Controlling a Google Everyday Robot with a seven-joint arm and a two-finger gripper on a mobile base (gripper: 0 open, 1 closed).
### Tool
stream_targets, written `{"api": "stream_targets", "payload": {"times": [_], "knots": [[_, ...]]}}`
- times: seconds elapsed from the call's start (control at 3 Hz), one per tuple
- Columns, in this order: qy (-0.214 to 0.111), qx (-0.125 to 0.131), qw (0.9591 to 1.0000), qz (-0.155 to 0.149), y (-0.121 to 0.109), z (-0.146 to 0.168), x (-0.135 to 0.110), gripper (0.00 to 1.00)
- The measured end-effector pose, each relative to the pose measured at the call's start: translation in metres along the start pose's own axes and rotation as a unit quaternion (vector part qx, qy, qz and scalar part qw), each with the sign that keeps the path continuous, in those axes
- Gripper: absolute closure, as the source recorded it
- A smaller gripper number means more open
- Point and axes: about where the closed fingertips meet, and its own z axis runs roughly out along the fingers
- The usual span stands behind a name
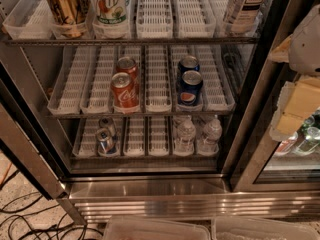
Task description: Pick blue plastic bottle from top shelf of fridge
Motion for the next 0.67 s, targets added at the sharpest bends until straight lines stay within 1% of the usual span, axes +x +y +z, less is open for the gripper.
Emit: {"api": "stream_targets", "payload": {"times": [0.33,0.67], "knots": [[0.000,0.000,1.0000,0.000,0.000,0.000,0.000,0.00],[-0.016,-0.013,0.9998,0.000,0.008,0.029,-0.010,0.00]]}}
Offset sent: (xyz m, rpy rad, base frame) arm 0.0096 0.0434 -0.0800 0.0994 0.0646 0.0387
